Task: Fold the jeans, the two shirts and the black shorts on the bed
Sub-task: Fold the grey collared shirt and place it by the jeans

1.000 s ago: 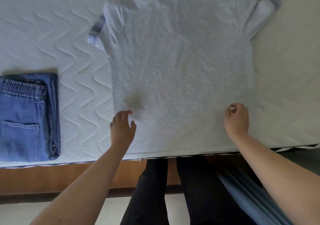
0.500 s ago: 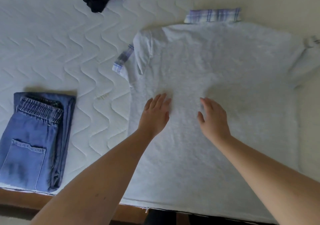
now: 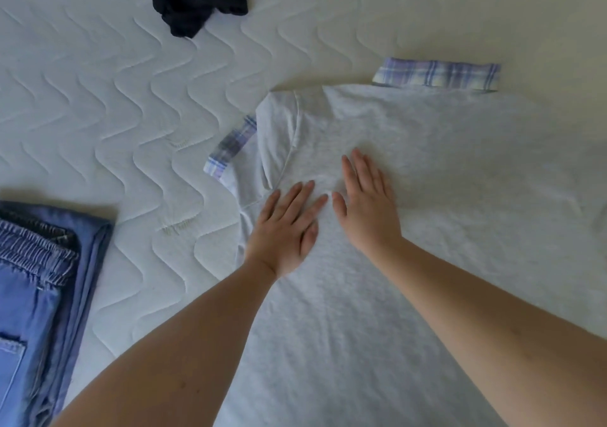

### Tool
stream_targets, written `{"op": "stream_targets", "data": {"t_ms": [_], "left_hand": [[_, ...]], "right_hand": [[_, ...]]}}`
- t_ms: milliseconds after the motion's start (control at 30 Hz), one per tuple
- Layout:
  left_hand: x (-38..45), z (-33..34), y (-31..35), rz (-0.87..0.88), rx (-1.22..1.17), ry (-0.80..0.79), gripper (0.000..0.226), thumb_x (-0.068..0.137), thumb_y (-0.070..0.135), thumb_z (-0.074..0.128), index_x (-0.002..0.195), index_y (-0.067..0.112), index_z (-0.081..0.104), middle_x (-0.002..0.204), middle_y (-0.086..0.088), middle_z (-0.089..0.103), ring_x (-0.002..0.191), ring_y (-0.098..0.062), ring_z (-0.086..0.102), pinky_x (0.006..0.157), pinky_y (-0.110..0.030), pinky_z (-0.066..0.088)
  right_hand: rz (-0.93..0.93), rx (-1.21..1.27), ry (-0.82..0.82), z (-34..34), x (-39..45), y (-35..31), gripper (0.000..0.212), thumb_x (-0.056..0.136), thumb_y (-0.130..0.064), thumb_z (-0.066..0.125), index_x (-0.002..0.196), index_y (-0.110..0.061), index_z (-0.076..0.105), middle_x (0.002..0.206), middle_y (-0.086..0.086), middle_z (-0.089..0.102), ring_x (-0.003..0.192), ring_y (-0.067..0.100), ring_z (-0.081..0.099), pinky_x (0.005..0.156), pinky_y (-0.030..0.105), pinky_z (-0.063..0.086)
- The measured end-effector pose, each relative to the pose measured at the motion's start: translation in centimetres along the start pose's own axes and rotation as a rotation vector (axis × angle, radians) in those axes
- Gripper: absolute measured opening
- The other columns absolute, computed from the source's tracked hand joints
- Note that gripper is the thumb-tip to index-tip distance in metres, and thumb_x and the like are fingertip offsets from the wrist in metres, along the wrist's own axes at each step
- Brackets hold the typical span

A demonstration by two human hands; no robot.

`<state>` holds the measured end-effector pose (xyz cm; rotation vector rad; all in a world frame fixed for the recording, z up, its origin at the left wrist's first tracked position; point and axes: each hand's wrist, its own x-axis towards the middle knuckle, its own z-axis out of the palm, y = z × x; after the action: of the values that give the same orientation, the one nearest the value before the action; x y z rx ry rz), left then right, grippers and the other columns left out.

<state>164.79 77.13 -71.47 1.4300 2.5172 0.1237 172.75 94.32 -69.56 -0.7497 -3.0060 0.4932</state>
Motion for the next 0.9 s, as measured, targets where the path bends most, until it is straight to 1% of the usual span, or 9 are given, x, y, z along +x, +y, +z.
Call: {"op": "stream_targets", "data": {"t_ms": [67, 167, 233, 433, 667, 833, 867, 900], "left_hand": [[0.1, 0.2, -0.2, 0.007, -0.002, 0.003, 0.054, 0.104, 0.040, 0.019, 0.157, 0.032, 0.016, 0.165, 0.002, 0.009, 0.152, -0.016, 0.008, 0.122, -0.048, 0.014], [0.1, 0.5, -0.4, 0.012, -0.014, 0.012, 0.054, 0.103, 0.039, 0.022, 0.156, 0.031, 0.018, 0.165, 0.001, 0.011, 0.152, -0.016, 0.009, 0.121, -0.049, 0.017], [0.1, 0.7, -0.3, 0.019, -0.015, 0.018, 0.055, 0.102, 0.038, 0.024, 0.156, 0.032, 0.019, 0.165, 0.001, 0.012, 0.152, -0.017, 0.010, 0.121, -0.048, 0.016], [0.2, 0.9, -0.5, 0.034, -0.026, 0.027, 0.057, 0.099, 0.036, 0.030, 0.155, 0.030, 0.023, 0.164, -0.001, 0.016, 0.151, -0.018, 0.015, 0.120, -0.049, 0.019], [0.3, 1.1, -0.6, 0.033, -0.008, -0.020, 0.058, 0.099, 0.036, 0.029, 0.156, 0.029, 0.020, 0.165, -0.001, 0.013, 0.152, -0.017, 0.012, 0.120, -0.048, 0.016], [0.5, -0.5, 0.0, 0.030, -0.057, -0.047, 0.056, 0.101, 0.037, 0.031, 0.156, 0.028, 0.025, 0.165, 0.000, 0.014, 0.152, -0.016, 0.011, 0.120, -0.048, 0.016], [0.3, -0.8, -0.1, 0.034, -0.086, -0.037, 0.053, 0.102, 0.036, 0.032, 0.154, 0.027, 0.030, 0.164, 0.000, 0.017, 0.152, -0.016, 0.013, 0.121, -0.047, 0.017], [0.1, -1.1, -0.3, 0.043, -0.162, -0.011, 0.050, 0.103, 0.033, 0.035, 0.151, 0.024, 0.037, 0.162, -0.001, 0.025, 0.150, -0.016, 0.019, 0.120, -0.047, 0.021]], "right_hand": [[-0.012, -0.016, -0.008, 0.7, 2.1, -0.5, 0.061, 0.099, -0.039, 0.027, 0.154, -0.012, 0.026, 0.162, 0.007, 0.022, 0.149, 0.023, 0.019, 0.121, 0.040, 0.015], [-0.035, -0.041, 0.024, 1.4, 5.4, -0.6, 0.058, 0.101, -0.036, 0.029, 0.153, -0.010, 0.028, 0.160, 0.007, 0.025, 0.149, 0.023, 0.019, 0.121, 0.041, 0.015], [-0.039, -0.060, 0.041, 1.6, 6.6, 0.2, 0.057, 0.102, -0.036, 0.030, 0.154, -0.012, 0.027, 0.161, 0.006, 0.023, 0.150, 0.021, 0.017, 0.122, 0.040, 0.013], [-0.032, -0.144, 0.069, 2.2, 6.5, 0.5, 0.057, 0.104, -0.038, 0.029, 0.155, -0.015, 0.022, 0.163, 0.004, 0.016, 0.151, 0.019, 0.011, 0.121, 0.044, 0.014], [-0.010, -0.167, -0.003, 2.6, 6.8, 0.3, 0.061, 0.101, -0.040, 0.020, 0.157, -0.017, 0.012, 0.165, 0.003, 0.005, 0.152, 0.018, 0.002, 0.122, 0.045, 0.009], [0.000, -0.163, -0.025, 1.9, 6.9, 0.3, 0.059, 0.101, -0.037, 0.019, 0.157, -0.017, 0.016, 0.164, 0.002, 0.009, 0.152, 0.018, 0.004, 0.122, 0.044, 0.009], [0.003, -0.159, -0.027, 1.7, 6.9, 0.3, 0.059, 0.101, -0.037, 0.019, 0.157, -0.017, 0.017, 0.164, 0.002, 0.010, 0.151, 0.017, 0.005, 0.122, 0.044, 0.010], [0.005, -0.157, -0.028, 1.7, 6.9, 0.3, 0.059, 0.101, -0.036, 0.019, 0.156, -0.017, 0.018, 0.164, 0.002, 0.010, 0.151, 0.017, 0.005, 0.122, 0.044, 0.010]]}}
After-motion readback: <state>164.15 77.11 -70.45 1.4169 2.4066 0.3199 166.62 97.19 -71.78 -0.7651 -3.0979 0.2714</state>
